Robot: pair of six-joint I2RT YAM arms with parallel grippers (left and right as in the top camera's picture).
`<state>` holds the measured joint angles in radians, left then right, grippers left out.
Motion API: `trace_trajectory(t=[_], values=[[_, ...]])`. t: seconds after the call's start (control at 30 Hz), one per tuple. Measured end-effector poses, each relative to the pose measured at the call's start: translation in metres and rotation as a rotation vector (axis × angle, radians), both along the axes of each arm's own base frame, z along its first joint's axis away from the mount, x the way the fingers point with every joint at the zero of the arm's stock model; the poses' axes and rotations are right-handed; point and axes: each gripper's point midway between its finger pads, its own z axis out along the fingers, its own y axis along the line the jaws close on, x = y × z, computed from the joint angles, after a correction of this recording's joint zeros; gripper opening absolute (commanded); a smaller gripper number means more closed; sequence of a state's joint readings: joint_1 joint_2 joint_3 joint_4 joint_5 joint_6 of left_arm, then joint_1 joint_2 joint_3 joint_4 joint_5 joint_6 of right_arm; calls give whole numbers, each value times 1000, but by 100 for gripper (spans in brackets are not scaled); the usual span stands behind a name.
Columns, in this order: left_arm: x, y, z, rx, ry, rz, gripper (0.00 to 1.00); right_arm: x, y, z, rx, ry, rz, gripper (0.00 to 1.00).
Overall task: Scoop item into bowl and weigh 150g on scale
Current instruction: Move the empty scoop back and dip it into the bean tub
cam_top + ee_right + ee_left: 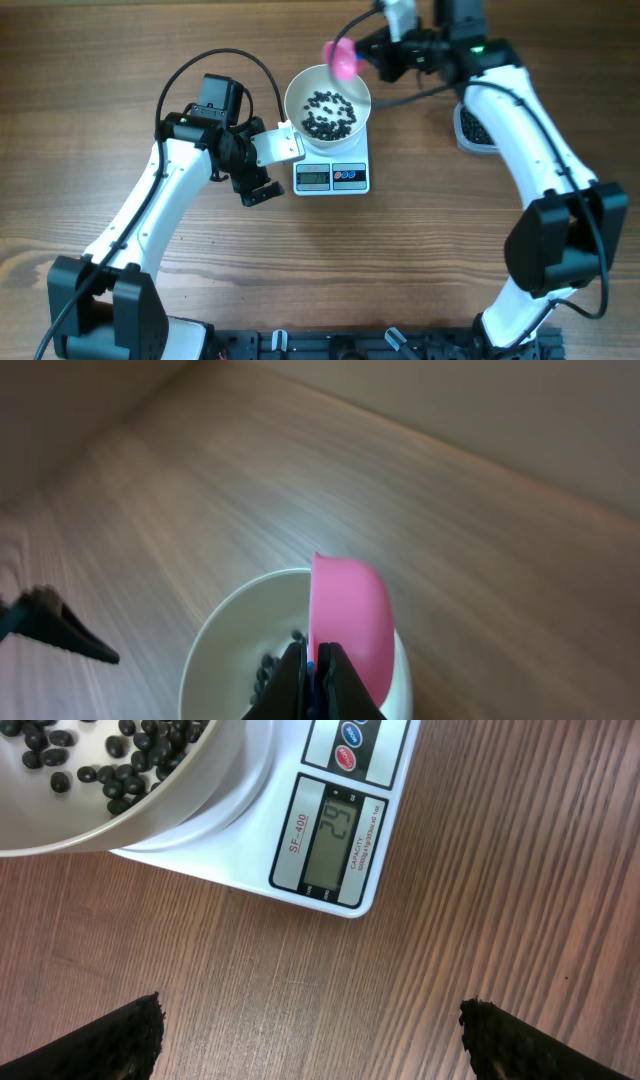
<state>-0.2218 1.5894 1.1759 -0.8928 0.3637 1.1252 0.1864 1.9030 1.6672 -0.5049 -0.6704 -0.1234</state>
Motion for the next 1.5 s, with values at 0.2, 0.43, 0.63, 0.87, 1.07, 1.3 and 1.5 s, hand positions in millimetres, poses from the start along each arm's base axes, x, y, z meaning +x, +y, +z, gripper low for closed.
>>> trace_trajectory(t=[0.2, 0.43, 0.63, 0.87, 1.07, 1.3, 1.5], values=[[0, 0, 0, 0, 0, 0, 100, 0, -103, -12, 128, 272, -249, 4], [0, 0, 0, 0, 0, 0, 100, -25, -209, -10, 143, 395, -518, 4], [0, 0, 0, 0, 0, 0, 100, -57, -260, -46, -106, 527, -726, 4], [0, 0, 0, 0, 0, 0, 100, -68, -306, -65, -350, 528, -887, 4], [0, 0, 0, 0, 0, 0, 100, -61, -309, -102, -383, 507, -895, 4], [0, 0, 0, 0, 0, 0, 100, -54, -282, -111, -247, 499, -799, 4], [0, 0, 0, 0, 0, 0, 100, -57, -259, -114, -135, 538, -712, 4]])
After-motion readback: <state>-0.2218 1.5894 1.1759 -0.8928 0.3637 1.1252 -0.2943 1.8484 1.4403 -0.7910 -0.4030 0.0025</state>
